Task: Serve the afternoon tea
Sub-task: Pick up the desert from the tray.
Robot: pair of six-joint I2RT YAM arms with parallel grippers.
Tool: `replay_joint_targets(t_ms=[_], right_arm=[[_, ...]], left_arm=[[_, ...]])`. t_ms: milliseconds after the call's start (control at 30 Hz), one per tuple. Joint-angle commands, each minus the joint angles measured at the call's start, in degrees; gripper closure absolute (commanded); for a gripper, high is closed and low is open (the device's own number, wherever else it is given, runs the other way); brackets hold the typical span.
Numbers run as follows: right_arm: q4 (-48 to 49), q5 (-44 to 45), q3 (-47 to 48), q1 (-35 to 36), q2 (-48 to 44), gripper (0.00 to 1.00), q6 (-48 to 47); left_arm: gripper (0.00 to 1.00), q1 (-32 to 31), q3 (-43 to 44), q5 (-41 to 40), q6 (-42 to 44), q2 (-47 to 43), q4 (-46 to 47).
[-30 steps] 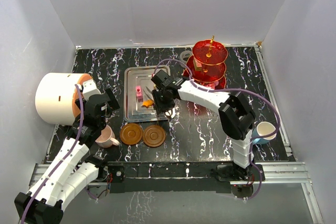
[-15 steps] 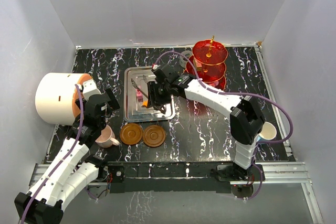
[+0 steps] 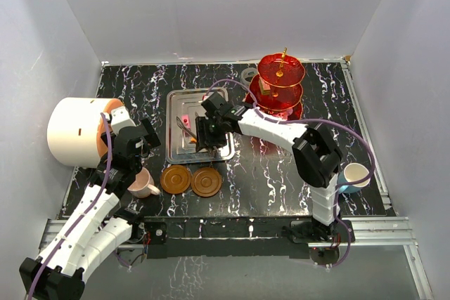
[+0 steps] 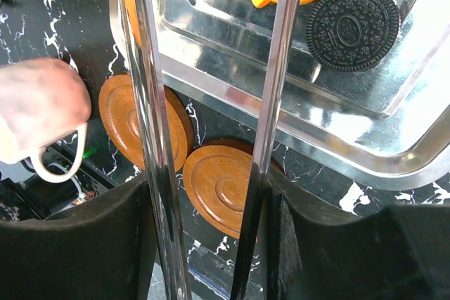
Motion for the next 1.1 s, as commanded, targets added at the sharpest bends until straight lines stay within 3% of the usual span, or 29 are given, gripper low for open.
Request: replay_joint_targets(t_ms=[0, 233, 400, 533, 767, 1067], right_arm=[[2.25, -0.34, 0.76, 0.44, 0.86, 0.53, -0.14], [0.11, 0.28, 2.68, 1.1, 2.65, 0.57, -1.69], [-0.45, 0.75, 3.41, 1.33, 1.94, 0.7, -2.16], [-0.04, 0.98, 2.78, 1.33, -1.19, 0.74, -2.26], [-0.44, 2.8, -2.28, 0.2, -11.17, 0.76, -1.33], [-6.66, 3.33, -13.09, -6.61, -31.74, 0.76, 1.09]], left_arm=[[0.01, -0.15, 0.72, -0.67, 0.58, -0.25, 0.35], [0.01, -0.15, 0.75, -0.69, 0.69, -0.12, 0.38], [0.01, -0.15, 0.73, -0.7, 0.69, -0.12, 0.29], [0.01, -0.15, 0.78, -0.7, 0.68, -0.05, 0.26], [0.01, -0.15, 0.69, -0.32, 0.69, -0.12, 0.6], [0.01, -0.15, 0.68, -0.01, 0.69, -0.21, 0.74]])
